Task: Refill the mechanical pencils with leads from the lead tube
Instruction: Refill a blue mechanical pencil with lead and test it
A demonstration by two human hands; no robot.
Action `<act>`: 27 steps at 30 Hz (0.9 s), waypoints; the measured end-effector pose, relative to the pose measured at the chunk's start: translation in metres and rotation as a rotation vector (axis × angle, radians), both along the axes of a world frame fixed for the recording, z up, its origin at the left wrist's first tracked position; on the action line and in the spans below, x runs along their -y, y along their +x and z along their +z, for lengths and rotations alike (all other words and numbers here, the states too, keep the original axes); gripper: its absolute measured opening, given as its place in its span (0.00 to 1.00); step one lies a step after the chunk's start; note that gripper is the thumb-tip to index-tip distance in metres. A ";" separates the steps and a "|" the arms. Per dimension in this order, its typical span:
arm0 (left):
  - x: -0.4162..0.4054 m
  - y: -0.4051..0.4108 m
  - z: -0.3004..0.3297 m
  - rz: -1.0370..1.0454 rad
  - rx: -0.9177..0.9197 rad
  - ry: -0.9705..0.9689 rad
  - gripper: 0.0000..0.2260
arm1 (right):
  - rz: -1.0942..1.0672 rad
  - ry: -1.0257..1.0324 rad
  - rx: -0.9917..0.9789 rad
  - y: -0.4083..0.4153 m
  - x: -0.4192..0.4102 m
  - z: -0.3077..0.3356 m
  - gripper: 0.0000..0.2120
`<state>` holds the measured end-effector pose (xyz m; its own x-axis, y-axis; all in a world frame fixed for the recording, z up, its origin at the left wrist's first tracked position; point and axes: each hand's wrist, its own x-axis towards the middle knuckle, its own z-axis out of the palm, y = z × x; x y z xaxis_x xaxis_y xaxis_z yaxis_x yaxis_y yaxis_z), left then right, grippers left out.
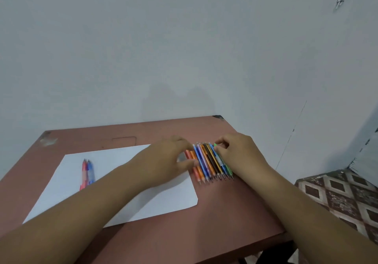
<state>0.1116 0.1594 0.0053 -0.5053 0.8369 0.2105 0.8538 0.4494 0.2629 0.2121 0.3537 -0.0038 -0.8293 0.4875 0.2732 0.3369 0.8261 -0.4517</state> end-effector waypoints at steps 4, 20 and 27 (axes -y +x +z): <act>0.047 -0.030 0.004 0.129 -0.037 -0.007 0.17 | 0.136 0.055 -0.026 -0.015 0.025 0.012 0.10; 0.204 -0.121 -0.028 0.413 0.163 0.227 0.09 | 0.843 0.215 0.049 -0.120 0.173 -0.003 0.12; 0.210 -0.130 -0.034 0.387 0.258 0.310 0.07 | 0.971 0.187 0.043 -0.128 0.186 -0.012 0.12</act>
